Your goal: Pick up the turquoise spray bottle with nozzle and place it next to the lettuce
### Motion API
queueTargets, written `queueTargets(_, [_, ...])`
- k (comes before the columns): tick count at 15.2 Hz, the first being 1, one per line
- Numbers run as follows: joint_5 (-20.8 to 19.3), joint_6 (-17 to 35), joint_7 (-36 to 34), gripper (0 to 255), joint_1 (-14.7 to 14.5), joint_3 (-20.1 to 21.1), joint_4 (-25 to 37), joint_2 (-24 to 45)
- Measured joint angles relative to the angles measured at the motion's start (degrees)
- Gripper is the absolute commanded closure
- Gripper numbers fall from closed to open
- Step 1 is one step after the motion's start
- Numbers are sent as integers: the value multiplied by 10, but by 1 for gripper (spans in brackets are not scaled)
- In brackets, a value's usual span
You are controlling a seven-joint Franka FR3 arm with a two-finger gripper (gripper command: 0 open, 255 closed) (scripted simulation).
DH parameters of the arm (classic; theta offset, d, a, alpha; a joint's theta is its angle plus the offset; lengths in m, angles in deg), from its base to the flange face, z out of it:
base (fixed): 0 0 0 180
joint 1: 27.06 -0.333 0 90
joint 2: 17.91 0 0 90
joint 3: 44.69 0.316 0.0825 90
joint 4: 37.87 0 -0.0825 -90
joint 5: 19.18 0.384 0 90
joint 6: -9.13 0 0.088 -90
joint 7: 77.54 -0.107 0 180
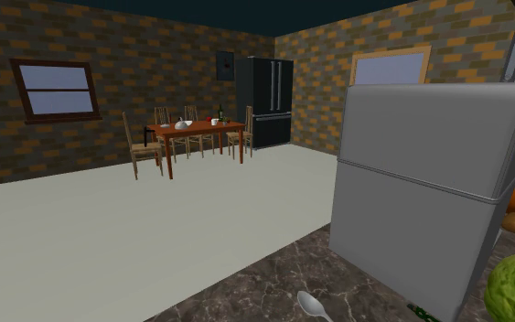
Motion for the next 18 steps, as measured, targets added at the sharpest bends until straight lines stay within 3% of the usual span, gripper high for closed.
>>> queueTargets(1, [0, 0, 0, 255, 0, 0, 0, 0])
queueTargets(2, [0, 0, 0, 0, 0, 0, 0, 0])
queueTargets(8, [0, 0, 0, 0, 0, 0, 0, 0])
queueTargets(11, [-24, -31, -19, 0, -30, -28, 22, -21])
queueTargets(18, [-35, -61, -23, 0, -31, -38, 49, -28])
